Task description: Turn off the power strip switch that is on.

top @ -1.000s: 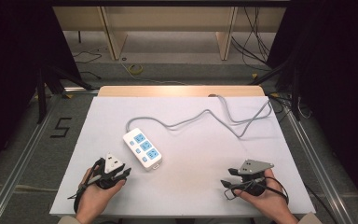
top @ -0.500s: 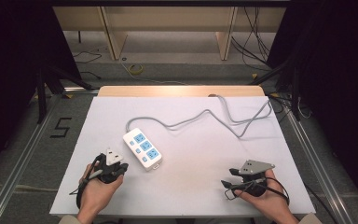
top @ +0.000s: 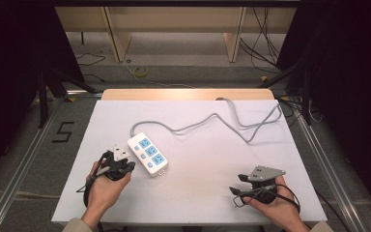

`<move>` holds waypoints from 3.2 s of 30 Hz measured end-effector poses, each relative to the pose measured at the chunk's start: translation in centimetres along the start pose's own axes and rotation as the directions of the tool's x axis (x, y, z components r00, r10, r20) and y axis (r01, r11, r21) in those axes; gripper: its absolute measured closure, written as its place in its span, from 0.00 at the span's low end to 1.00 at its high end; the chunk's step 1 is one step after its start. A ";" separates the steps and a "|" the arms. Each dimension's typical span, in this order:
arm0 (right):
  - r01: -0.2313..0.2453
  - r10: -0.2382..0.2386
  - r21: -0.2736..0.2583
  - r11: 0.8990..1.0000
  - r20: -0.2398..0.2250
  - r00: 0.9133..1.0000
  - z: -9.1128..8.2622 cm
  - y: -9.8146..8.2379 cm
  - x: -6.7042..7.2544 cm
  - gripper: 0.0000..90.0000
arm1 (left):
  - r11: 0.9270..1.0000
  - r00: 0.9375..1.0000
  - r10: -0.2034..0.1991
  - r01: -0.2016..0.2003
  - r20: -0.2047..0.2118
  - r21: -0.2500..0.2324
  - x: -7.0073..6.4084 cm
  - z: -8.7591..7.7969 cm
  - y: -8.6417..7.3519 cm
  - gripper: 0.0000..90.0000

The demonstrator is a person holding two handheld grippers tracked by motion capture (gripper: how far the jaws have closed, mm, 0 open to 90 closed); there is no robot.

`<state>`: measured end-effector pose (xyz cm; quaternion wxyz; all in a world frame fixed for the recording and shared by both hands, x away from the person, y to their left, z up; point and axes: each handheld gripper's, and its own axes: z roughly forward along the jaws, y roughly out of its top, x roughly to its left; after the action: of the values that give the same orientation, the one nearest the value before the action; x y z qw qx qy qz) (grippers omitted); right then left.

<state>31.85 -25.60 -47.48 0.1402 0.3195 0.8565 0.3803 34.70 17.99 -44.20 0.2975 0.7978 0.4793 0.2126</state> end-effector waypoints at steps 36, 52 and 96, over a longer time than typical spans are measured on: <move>0.006 -0.006 -0.001 1.000 0.004 1.000 -0.1 0.0 0.2 0.48 | 0.999 1.000 -0.009 0.010 -0.028 0.045 0.8 1.6 3.0 1.00; 0.007 -0.007 -0.002 1.000 0.002 1.000 -0.1 0.0 0.2 0.48 | 0.998 0.999 -0.015 0.017 -0.035 0.063 1.4 2.2 4.0 1.00; 0.010 -0.010 -0.002 1.000 0.004 1.000 -0.1 0.0 0.2 0.47 | 0.994 0.998 0.002 0.006 -0.066 0.110 2.2 4.7 6.2 1.00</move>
<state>31.67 -25.50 -47.44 0.1441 0.3159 0.8574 0.3800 42.60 16.45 -43.33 0.2375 0.8051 0.5006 0.2117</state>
